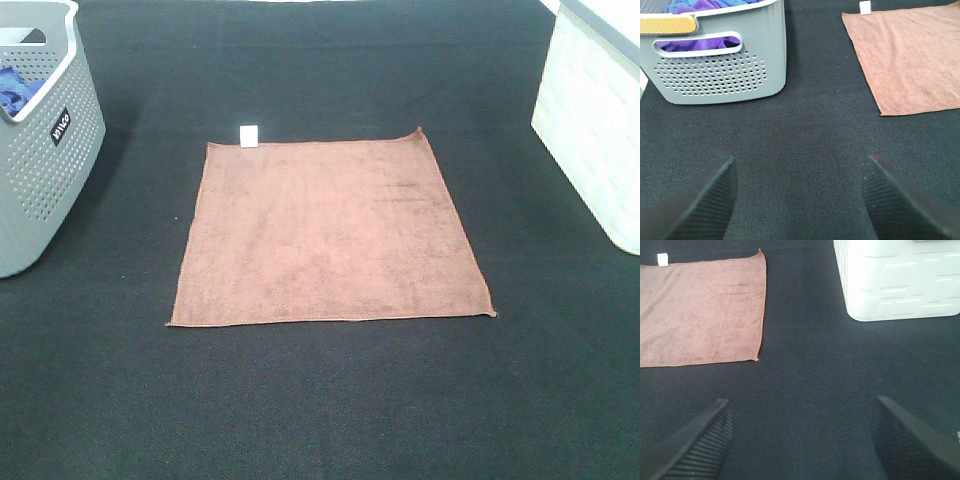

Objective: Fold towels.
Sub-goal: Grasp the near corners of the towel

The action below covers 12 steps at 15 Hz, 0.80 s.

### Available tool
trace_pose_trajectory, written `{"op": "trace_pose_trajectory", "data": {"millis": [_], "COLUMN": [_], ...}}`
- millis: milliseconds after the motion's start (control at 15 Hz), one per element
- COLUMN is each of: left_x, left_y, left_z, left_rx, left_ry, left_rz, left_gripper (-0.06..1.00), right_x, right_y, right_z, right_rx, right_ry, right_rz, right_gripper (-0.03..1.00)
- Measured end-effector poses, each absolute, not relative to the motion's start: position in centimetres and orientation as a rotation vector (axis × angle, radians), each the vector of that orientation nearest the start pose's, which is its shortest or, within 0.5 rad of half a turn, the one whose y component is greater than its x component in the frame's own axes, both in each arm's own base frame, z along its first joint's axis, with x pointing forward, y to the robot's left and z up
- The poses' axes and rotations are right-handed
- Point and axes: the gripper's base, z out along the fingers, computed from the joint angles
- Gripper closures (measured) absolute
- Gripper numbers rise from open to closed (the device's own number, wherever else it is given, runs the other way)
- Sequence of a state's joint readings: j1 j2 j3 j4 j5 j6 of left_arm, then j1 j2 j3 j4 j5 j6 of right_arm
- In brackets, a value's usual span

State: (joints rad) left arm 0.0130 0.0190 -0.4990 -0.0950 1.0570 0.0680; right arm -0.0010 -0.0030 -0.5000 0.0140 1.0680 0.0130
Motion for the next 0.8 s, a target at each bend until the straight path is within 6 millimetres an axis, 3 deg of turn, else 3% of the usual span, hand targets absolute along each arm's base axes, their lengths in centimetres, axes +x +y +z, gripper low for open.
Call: {"op": "trace_pose_trajectory", "data": {"millis": [800], "left_x": [-0.18], "left_y": [-0.75], "left_z": [27.77], "left_rx": [0.06], "left_ry": [2.057], "left_rz": [-0.064], "left_gripper": [0.27], "right_x": [-0.57], "right_y": [0.11], "right_z": [27.67], "right_rx": [0.014], "right_ry": [2.049], "right_rz": [0.024], "right_gripper": [0.24]}}
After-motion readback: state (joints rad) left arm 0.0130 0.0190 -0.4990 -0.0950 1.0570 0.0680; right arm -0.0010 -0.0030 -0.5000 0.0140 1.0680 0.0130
